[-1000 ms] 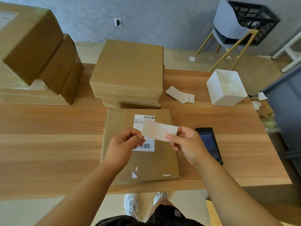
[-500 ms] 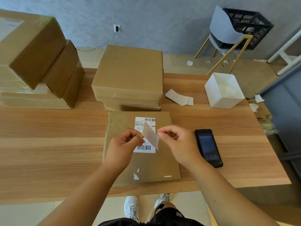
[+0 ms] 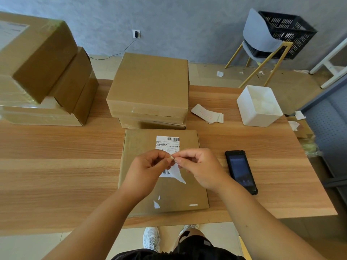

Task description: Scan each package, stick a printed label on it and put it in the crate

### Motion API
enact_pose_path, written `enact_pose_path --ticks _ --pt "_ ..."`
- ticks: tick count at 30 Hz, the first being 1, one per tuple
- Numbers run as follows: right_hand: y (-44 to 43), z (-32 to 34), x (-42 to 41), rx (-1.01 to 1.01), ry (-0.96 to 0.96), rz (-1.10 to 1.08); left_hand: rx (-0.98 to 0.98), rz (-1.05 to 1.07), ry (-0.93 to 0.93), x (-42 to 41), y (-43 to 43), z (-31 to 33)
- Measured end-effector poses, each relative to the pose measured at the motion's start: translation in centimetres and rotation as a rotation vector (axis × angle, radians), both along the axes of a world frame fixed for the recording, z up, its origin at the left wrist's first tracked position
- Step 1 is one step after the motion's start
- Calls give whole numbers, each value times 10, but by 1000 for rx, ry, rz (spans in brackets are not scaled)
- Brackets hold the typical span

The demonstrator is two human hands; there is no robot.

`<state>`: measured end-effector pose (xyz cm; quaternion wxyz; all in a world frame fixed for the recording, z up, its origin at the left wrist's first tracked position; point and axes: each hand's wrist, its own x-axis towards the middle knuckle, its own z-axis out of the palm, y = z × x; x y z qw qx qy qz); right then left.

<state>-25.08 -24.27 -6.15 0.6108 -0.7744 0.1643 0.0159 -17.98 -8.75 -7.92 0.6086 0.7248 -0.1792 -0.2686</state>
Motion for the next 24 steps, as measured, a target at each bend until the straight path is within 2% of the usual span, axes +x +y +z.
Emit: enact_pose_path --ticks 14,24 --pt "6 -6 2 -38 -51 -23 30 65 2 0 -4 1" --pt "1 -5 -4 34 -42 -44 65 -53 -79 1 -4 2"
